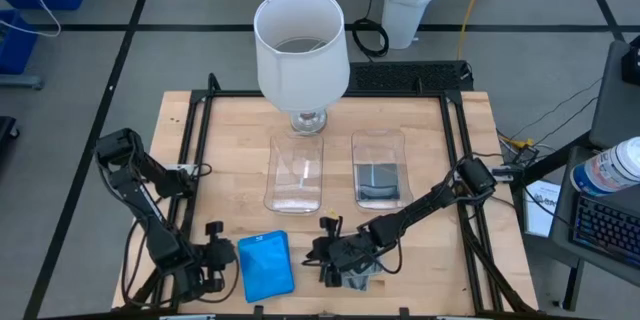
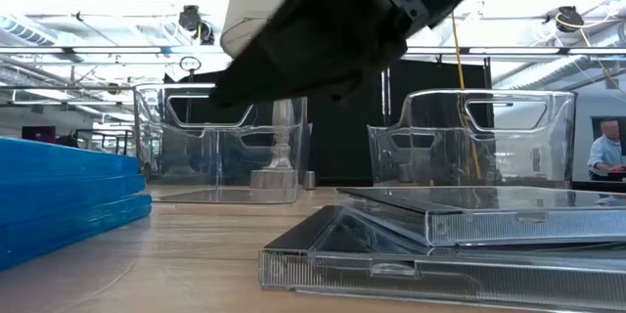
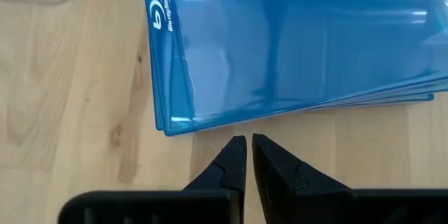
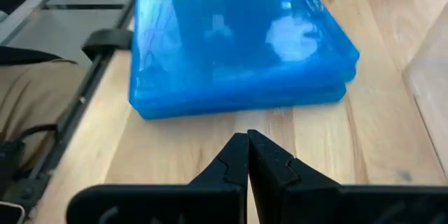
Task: Pick & place jewel cases by type
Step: Put the blue CD case into the left transparent bin
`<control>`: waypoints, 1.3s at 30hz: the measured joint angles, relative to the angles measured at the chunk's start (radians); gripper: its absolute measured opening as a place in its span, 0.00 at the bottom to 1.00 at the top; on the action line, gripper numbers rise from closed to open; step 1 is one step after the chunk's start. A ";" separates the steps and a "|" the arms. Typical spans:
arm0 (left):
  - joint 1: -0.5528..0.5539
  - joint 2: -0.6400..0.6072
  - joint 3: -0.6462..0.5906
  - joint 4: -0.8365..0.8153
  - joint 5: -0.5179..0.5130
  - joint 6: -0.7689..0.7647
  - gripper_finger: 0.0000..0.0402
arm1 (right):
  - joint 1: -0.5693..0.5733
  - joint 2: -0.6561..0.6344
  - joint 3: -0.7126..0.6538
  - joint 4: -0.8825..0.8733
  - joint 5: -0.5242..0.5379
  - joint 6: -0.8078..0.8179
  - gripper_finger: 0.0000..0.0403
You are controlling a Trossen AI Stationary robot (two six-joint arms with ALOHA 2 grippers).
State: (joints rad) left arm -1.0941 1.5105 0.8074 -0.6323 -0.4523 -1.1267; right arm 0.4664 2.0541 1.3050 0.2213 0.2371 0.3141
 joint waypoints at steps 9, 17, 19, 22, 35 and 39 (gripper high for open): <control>0.011 0.000 0.000 0.001 0.008 0.018 0.09 | -0.002 0.001 -0.013 0.014 -0.002 0.060 0.00; 0.029 0.015 0.000 0.000 0.007 0.028 0.09 | -0.002 0.001 -0.013 0.025 -0.002 0.067 0.00; 0.033 0.028 0.000 0.003 0.008 0.032 0.09 | -0.002 0.001 -0.013 0.036 -0.002 0.066 0.00; 0.039 0.042 -0.001 0.002 0.007 0.032 0.09 | -0.002 0.001 -0.013 0.049 -0.002 0.062 0.00; 0.101 0.042 -0.001 0.060 0.009 0.151 0.09 | -0.003 0.001 -0.013 0.050 -0.002 0.056 0.00; 0.122 0.042 -0.001 0.061 0.026 0.182 0.09 | -0.003 0.001 -0.013 0.046 -0.002 0.064 0.00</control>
State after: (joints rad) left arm -0.9718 1.5528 0.8066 -0.5716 -0.4259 -0.9451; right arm 0.4633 2.0552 1.2922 0.2672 0.2346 0.3784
